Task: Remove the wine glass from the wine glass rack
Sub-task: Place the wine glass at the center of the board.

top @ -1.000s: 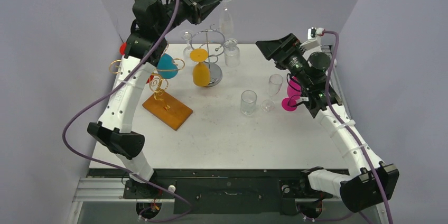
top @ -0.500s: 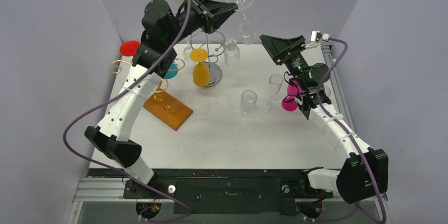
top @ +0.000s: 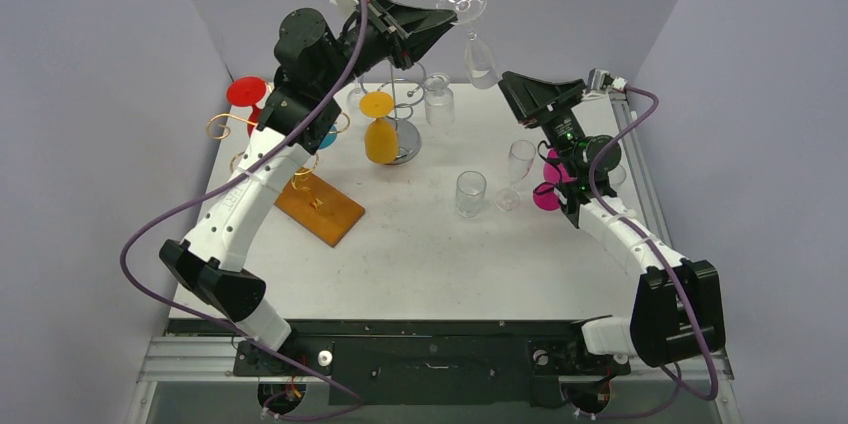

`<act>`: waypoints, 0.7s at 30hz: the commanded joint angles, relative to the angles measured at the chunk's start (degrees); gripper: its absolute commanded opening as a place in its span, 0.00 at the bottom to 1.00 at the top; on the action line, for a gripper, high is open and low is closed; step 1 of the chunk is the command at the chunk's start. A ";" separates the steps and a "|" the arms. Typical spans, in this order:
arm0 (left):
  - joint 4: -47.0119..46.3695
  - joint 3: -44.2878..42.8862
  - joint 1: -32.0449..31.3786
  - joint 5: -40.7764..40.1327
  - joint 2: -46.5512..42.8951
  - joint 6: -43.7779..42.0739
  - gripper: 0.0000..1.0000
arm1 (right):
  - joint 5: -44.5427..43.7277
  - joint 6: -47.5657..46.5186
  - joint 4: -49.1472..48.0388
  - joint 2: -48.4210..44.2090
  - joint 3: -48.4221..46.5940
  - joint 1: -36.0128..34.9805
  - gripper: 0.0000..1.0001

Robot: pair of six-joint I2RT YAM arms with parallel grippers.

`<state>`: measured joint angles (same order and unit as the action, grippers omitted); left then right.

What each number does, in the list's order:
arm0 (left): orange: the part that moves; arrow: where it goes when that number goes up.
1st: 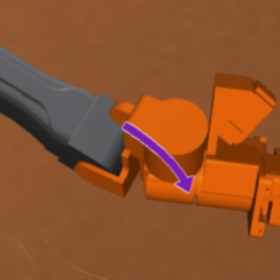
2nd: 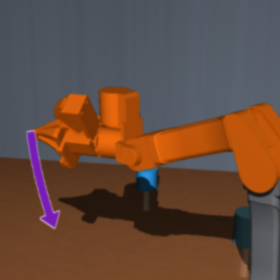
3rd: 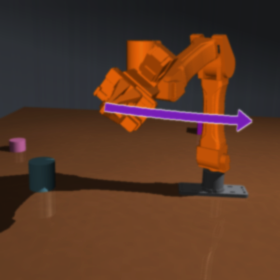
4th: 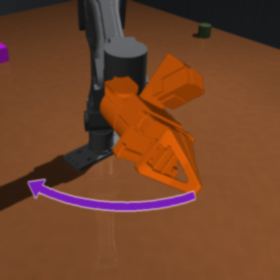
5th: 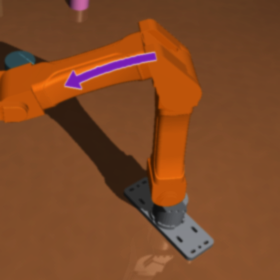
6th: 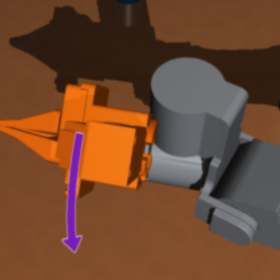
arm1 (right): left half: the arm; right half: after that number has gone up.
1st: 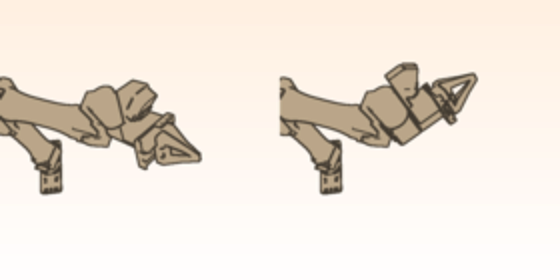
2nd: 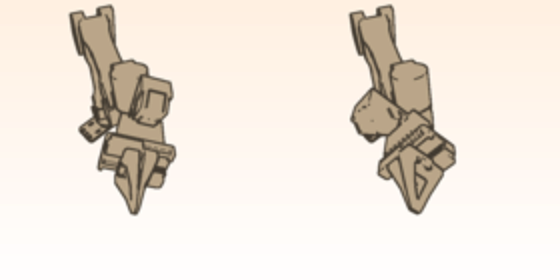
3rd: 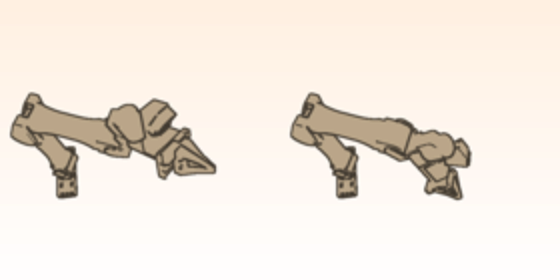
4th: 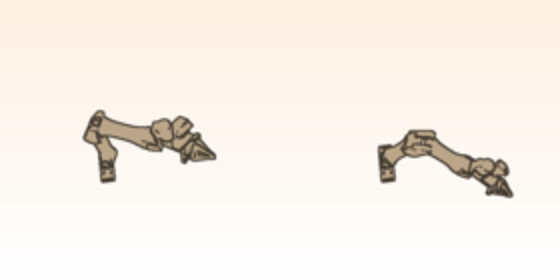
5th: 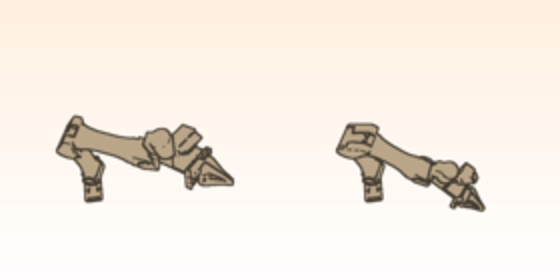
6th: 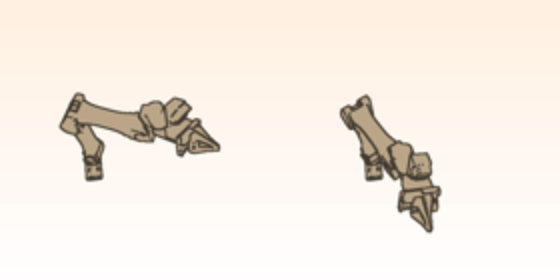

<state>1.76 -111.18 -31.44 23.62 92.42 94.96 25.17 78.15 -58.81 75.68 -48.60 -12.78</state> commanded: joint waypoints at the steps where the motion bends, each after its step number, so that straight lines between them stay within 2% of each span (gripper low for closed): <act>1: -6.67 -0.08 -0.43 -1.02 -2.72 0.87 0.00 | 1.51 3.20 -11.21 1.36 0.23 0.68 0.97; 11: -9.29 2.20 -0.52 -0.75 -3.20 2.48 0.00 | 2.90 8.61 -18.53 5.64 -0.62 0.82 0.96; 21: -13.15 5.53 -0.47 -0.11 -4.25 4.73 0.00 | 3.63 18.21 -31.29 10.63 -3.10 1.00 0.90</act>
<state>-4.34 -106.13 -31.79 23.35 91.26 98.37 27.90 91.18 -78.13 84.99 -48.69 -12.29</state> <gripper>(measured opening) 0.026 0.920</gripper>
